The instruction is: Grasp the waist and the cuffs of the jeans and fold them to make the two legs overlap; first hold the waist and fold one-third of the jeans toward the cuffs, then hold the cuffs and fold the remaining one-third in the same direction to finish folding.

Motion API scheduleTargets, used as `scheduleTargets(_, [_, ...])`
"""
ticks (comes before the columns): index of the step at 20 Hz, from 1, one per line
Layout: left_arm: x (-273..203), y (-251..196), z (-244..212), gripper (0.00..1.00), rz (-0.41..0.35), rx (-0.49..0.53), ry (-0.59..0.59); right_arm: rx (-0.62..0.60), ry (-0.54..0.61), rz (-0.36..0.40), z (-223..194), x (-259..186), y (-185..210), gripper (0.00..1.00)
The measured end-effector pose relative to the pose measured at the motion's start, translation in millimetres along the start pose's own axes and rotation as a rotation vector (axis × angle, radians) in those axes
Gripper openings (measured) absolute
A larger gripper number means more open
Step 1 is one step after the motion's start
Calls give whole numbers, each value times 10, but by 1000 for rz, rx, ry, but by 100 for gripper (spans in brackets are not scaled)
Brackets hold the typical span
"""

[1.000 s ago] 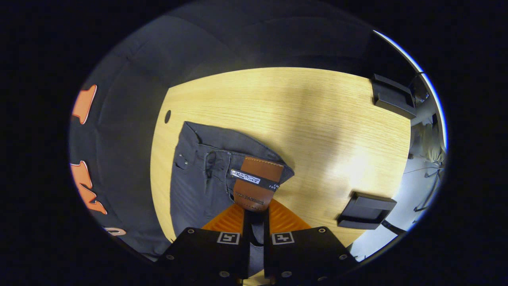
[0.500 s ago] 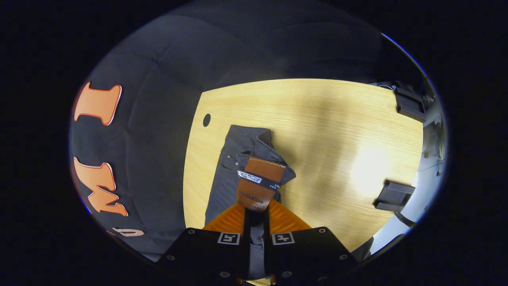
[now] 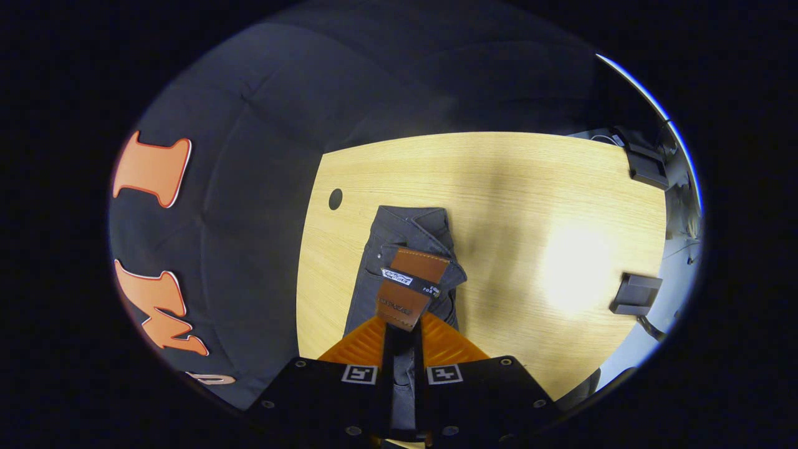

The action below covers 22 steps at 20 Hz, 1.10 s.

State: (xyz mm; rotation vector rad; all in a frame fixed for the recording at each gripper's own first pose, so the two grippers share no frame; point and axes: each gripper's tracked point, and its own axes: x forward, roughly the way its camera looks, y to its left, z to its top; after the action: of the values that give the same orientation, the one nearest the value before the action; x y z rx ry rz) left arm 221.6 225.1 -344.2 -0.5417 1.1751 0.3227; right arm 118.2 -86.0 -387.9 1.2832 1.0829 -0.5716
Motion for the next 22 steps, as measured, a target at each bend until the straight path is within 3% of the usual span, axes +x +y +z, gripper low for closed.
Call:
scheduleTargets(2, [59,36,-169,2,14,-3,84,4,-12,-20,1,-49,-70,14])
scheduleTargets(4, [269,46,-261,17,57,4,124,-6,-14,-26,2,-82,-98,15])
scheduleTargets(6, [303,2,-259,63,95,52,148,-20,-8,-33,2,-70,-128,15])
scheduleTargets(7, [394,-77,-341,70,112,78,189,-19,-3,-36,-4,-78,-137,15])
scheduleTargets(8, [477,-157,-393,64,135,103,214,-25,11,-32,-4,-74,-129,14])
scheduleTargets(11, [683,-223,-392,77,246,126,226,-35,40,-34,39,-21,-278,15])
scheduleTargets(14, [837,-194,-418,75,334,143,248,-39,57,-30,72,-14,-341,14])
scheduleTargets(18, [862,-214,-408,75,342,159,242,-24,68,-32,87,40,-411,15])
scheduleTargets(21, [854,-127,-425,2,299,144,239,-5,78,-29,108,67,-414,14])
scheduleTargets(22, [782,-140,-402,3,264,143,207,0,78,-30,111,79,-415,15])
